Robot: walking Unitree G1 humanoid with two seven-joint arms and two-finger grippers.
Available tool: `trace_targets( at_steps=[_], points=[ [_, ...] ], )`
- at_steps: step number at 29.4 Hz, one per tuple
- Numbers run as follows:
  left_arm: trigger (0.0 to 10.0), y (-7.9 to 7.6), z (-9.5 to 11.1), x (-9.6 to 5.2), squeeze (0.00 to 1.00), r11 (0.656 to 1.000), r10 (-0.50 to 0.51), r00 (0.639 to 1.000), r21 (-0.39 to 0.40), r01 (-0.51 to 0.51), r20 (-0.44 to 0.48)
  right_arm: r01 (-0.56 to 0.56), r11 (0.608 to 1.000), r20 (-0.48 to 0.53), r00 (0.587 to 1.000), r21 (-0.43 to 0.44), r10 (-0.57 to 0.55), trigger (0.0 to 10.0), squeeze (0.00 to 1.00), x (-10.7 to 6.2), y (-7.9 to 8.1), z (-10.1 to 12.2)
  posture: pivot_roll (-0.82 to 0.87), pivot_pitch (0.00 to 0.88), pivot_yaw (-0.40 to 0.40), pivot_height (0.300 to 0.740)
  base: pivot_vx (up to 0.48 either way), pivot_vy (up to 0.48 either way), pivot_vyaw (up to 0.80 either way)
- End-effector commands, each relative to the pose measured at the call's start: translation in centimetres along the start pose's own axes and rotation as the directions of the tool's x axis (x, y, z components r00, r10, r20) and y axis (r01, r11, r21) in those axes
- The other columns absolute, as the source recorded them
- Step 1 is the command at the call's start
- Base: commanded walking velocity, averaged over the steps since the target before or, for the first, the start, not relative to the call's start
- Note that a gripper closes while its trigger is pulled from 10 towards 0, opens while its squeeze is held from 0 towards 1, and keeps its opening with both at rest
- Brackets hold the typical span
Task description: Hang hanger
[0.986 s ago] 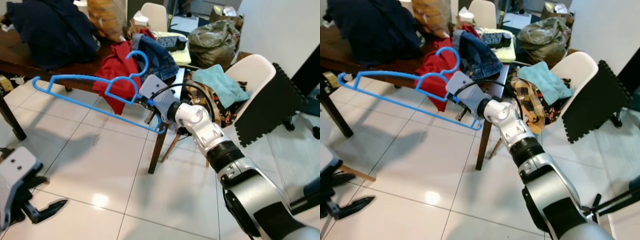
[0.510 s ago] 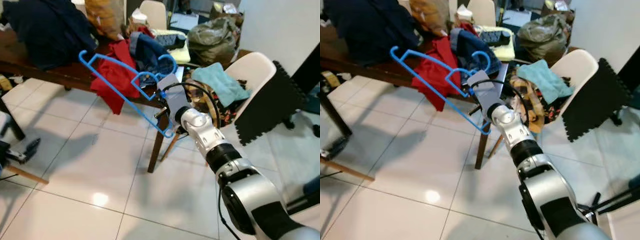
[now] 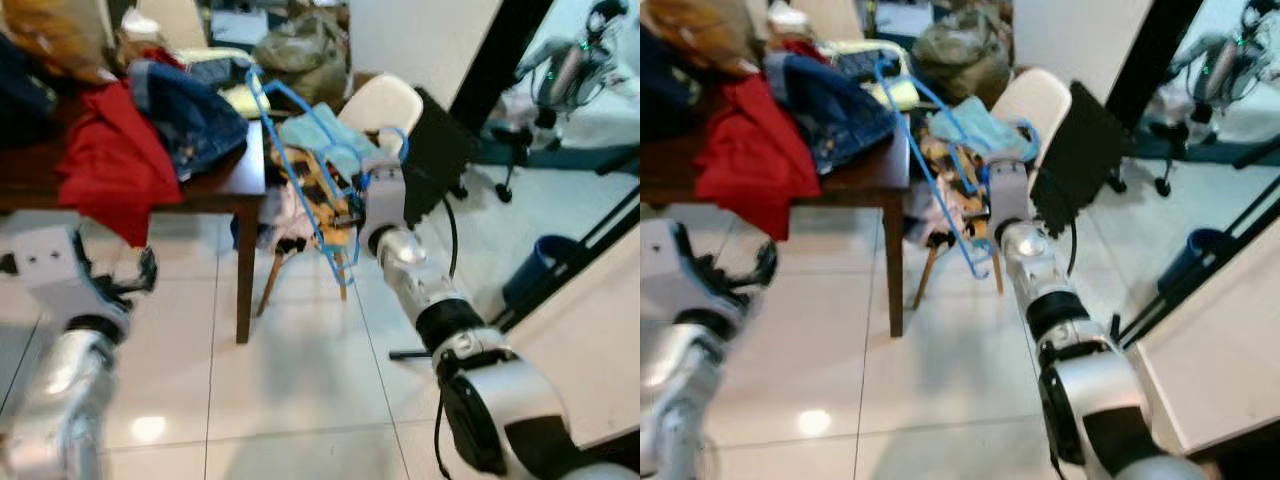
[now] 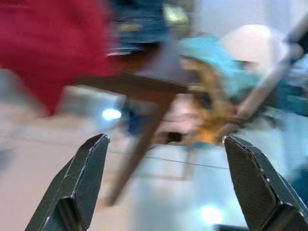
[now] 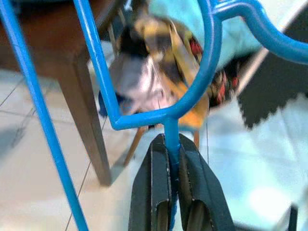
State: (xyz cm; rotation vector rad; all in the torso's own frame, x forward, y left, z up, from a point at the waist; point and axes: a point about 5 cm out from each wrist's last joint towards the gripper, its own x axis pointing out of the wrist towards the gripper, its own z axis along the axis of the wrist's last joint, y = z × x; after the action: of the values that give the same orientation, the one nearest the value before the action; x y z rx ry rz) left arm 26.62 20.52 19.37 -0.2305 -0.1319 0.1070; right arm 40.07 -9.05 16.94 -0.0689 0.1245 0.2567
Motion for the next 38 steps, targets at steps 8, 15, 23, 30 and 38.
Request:
trace_targets(
  at_steps=[8,15,23,30,38],
  points=[
    [10.0,-2.3,4.9,0.6,0.0,0.957,-0.164,0.963,-0.201,0.209,0.215,-0.297,0.947,0.224,0.938,0.125,0.264,10.0,0.0,-0.3,3.5,4.3,0.1,0.119,-0.133,0.74,0.0,0.0,-0.29],
    [10.0,-2.2,6.9,-0.2,0.0,0.841,-0.338,0.875,-0.307,0.446,0.345,-0.583,0.807,0.403,0.763,0.091,0.506,10.0,0.0,-2.5,6.0,8.0,0.09,0.117,-0.132,0.74,0.0,0.0,0.0],
    [10.0,-3.6,8.0,-1.0,0.0,0.755,-0.54,0.755,-0.183,0.629,0.372,-0.775,0.626,0.441,0.534,-0.084,0.721,10.0,0.0,-5.9,8.6,10.0,0.08,0.114,-0.129,0.74,0.0,0.0,0.0],
    [0.6,-3.3,8.3,0.0,0.0,0.812,-0.538,0.787,-0.066,0.58,0.303,-0.798,0.595,0.422,0.51,-0.092,0.75,10.0,0.0,-6.7,8.9,9.7,0.08,0.113,-0.124,0.74,0.0,0.0,0.0],
    [1.4,-4.2,8.5,-0.5,0.0,0.779,-0.608,0.749,0.013,0.627,0.262,-0.753,0.655,0.369,0.593,-0.061,0.716,10.0,0.0,-6.0,8.2,8.9,0.08,0.115,-0.127,0.74,0.0,0.0,0.0]
  ],
)
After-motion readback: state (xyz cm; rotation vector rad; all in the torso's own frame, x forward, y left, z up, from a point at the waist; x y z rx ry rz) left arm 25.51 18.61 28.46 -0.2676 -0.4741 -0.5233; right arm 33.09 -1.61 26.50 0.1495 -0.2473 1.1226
